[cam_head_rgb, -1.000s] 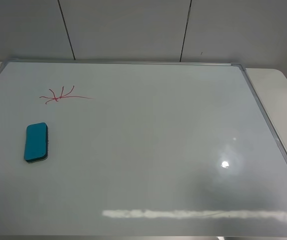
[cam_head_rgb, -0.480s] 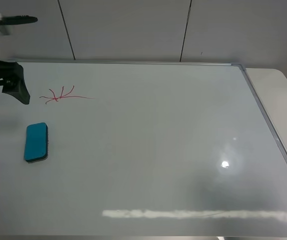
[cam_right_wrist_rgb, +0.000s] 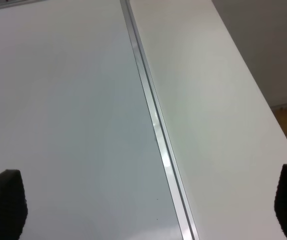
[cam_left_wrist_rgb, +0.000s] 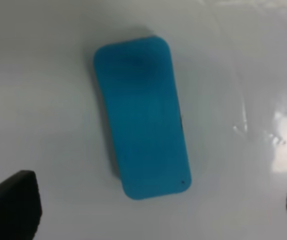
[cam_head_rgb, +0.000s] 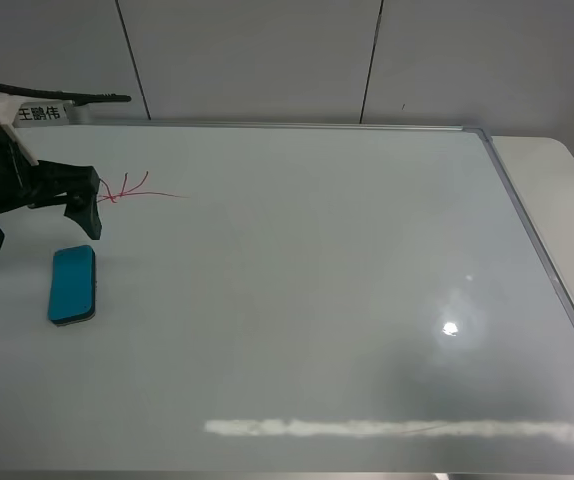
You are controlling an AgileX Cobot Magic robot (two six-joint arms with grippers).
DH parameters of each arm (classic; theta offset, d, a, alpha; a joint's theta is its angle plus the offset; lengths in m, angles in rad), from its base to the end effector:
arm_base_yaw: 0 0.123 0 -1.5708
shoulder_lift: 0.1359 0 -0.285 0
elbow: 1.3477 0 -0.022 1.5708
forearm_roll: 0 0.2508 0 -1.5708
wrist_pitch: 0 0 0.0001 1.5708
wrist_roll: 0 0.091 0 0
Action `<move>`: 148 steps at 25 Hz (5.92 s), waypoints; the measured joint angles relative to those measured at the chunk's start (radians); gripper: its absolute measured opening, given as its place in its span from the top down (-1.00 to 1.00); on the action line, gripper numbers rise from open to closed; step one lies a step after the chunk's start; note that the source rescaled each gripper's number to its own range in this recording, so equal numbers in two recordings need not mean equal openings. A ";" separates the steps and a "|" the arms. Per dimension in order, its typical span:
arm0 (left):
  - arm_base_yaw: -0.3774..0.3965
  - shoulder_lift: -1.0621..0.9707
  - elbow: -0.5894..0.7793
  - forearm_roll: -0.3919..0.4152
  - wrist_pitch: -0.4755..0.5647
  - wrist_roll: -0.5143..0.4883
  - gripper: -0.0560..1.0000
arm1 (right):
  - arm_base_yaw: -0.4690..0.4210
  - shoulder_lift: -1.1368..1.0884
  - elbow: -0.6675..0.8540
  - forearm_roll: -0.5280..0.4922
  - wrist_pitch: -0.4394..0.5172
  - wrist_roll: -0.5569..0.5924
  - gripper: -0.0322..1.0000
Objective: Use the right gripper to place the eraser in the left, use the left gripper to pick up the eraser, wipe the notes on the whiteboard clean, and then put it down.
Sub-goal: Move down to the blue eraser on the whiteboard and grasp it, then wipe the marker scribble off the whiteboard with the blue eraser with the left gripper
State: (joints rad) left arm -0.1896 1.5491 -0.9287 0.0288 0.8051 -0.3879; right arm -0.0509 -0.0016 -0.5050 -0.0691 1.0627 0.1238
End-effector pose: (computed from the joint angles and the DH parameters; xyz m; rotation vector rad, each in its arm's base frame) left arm 0.2759 -0.0510 0.2091 -0.2628 2.8996 -0.0646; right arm -0.0061 -0.0052 0.2787 0.1813 2.0299 -0.0369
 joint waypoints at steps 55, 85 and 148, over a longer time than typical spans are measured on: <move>0.050 0.206 0.110 -0.029 -0.313 0.007 0.84 | 0.000 0.000 0.000 0.001 0.000 0.000 -1.00; 0.303 0.528 -0.637 -0.073 0.048 0.279 0.84 | 0.000 0.000 0.000 0.001 0.000 0.000 -1.00; 0.370 0.699 -0.730 -0.144 -0.066 0.301 0.84 | 0.000 0.000 0.000 0.001 0.000 0.000 -1.00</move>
State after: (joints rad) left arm 0.1799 2.2477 -1.6589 -0.1154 0.7389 -0.0869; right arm -0.0509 -0.0016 -0.5050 -0.0684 1.0627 0.1238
